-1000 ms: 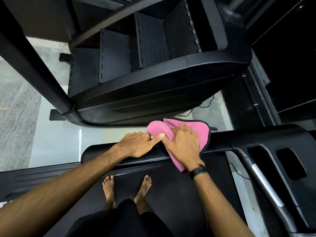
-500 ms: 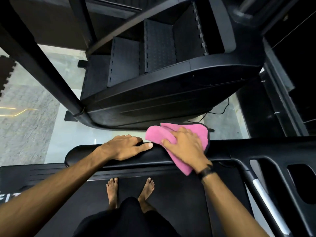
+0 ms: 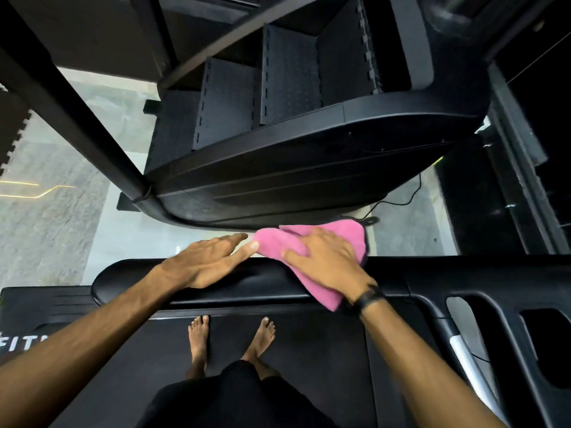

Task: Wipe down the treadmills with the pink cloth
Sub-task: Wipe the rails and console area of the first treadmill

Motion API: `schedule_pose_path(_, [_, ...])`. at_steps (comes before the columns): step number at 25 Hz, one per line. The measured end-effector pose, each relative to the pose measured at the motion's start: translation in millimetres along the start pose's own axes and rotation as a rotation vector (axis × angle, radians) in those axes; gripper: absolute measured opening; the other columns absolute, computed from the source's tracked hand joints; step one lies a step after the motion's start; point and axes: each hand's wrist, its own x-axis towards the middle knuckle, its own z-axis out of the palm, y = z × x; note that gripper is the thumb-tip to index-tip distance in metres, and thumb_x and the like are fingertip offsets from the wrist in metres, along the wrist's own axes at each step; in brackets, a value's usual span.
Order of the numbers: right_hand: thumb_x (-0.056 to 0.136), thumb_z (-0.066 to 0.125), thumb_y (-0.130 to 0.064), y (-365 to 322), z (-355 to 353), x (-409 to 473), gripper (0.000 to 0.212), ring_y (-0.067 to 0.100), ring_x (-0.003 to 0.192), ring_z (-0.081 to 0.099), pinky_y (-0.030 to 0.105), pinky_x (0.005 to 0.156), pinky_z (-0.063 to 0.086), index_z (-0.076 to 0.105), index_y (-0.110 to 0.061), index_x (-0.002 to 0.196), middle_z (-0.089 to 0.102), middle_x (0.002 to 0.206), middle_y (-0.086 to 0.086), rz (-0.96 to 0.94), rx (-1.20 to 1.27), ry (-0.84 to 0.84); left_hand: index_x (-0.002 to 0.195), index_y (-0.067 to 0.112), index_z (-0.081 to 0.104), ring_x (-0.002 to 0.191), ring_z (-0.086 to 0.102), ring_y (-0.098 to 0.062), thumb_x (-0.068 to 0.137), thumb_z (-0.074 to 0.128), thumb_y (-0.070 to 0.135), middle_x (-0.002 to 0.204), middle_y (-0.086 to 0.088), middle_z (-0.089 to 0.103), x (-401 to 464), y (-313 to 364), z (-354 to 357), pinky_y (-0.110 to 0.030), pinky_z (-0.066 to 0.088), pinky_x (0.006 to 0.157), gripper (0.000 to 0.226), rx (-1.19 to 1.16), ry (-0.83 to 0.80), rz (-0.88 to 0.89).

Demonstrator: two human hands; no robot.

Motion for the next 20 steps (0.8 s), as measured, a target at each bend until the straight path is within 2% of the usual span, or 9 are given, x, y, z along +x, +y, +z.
schedule_pose_path(2, [0.086,0.042,-0.074,43,-15,-12,0.063,0.026,0.112,0.061,0.039,0.097,0.046,0.057,-0.039,0.137,0.066,0.123,0.0,0.139,-0.008,0.028,0.157,0.03,0.02,0.147,0.03,-0.015,0.086,0.008,0.078,0.162,0.005,0.028,-1,2,0,-0.035,0.02,0.117,0.086,0.013,0.012,0.001])
schedule_pose_path(4, [0.084,0.05,-0.072,69,-26,15,0.064,0.028,0.105,0.064,0.037,0.094,0.048,0.067,-0.026,0.124,0.07,0.116,0.004,0.383,-0.076,-0.111,0.158,0.028,0.017,0.149,0.025,-0.015,0.089,0.011,0.074,0.163,0.004,0.023,-2,5,-1,-0.034,0.015,0.119,0.083,0.023,0.019,0.013])
schedule_pose_path(5, [0.082,0.054,-0.07,63,-28,28,0.063,0.029,0.106,0.064,0.036,0.094,0.048,0.068,-0.022,0.119,0.07,0.118,0.007,0.412,-0.084,-0.18,0.158,0.028,0.016,0.149,0.024,-0.015,0.089,0.011,0.074,0.164,0.004,0.023,-1,7,-3,-0.033,0.015,0.119,0.083,0.018,0.017,0.021])
schedule_pose_path(7, [0.085,0.057,-0.065,27,-19,39,0.059,0.03,0.113,0.063,0.036,0.093,0.045,0.068,-0.02,0.12,0.068,0.124,0.011,0.293,-0.111,-0.207,0.157,0.027,0.018,0.149,0.024,-0.015,0.089,0.011,0.073,0.163,0.004,0.024,3,18,-6,-0.032,0.015,0.118,0.083,-0.018,0.023,0.046])
schedule_pose_path(11, [0.088,0.044,-0.063,3,8,-46,0.053,0.025,0.101,0.054,0.04,0.091,0.038,0.069,-0.03,0.12,0.059,0.103,0.002,-0.018,-0.002,0.246,0.154,0.023,0.029,0.146,0.028,-0.015,0.099,0.011,0.061,0.16,0.005,0.031,13,45,-5,-0.029,0.019,0.115,0.069,-0.105,0.042,0.118])
schedule_pose_path(13, [0.083,0.038,-0.069,56,-2,-59,0.062,0.027,0.095,0.057,0.041,0.087,0.043,0.072,-0.027,0.113,0.061,0.098,0.002,0.093,-0.08,0.319,0.151,0.023,0.034,0.143,0.033,-0.017,0.099,0.01,0.06,0.157,0.003,0.038,14,54,2,-0.032,0.022,0.114,0.068,-0.097,0.065,0.155])
schedule_pose_path(16, [0.081,0.045,-0.074,96,-25,-20,0.067,0.031,0.104,0.063,0.04,0.091,0.043,0.071,-0.022,0.114,0.07,0.109,0.01,0.477,-0.166,0.215,0.153,0.024,0.03,0.144,0.034,-0.018,0.094,0.006,0.067,0.158,0.001,0.037,18,62,11,-0.036,0.022,0.116,0.076,-0.077,0.076,0.174])
schedule_pose_path(18, [0.084,0.049,-0.069,69,-13,-6,0.061,0.03,0.111,0.059,0.04,0.097,0.039,0.069,-0.02,0.115,0.068,0.117,0.008,0.417,-0.268,0.202,0.153,0.026,0.03,0.144,0.034,-0.017,0.095,0.008,0.066,0.158,0.002,0.037,22,69,15,-0.035,0.022,0.116,0.073,-0.072,0.047,0.19])
schedule_pose_path(20, [0.083,0.043,-0.067,41,6,-27,0.063,0.028,0.109,0.055,0.041,0.098,0.037,0.069,-0.024,0.12,0.064,0.114,0.002,0.221,-0.184,0.292,0.15,0.032,0.034,0.141,0.039,-0.018,0.09,0.005,0.075,0.155,0.003,0.042,27,67,15,-0.036,0.027,0.113,0.079,-0.063,-0.006,0.174])
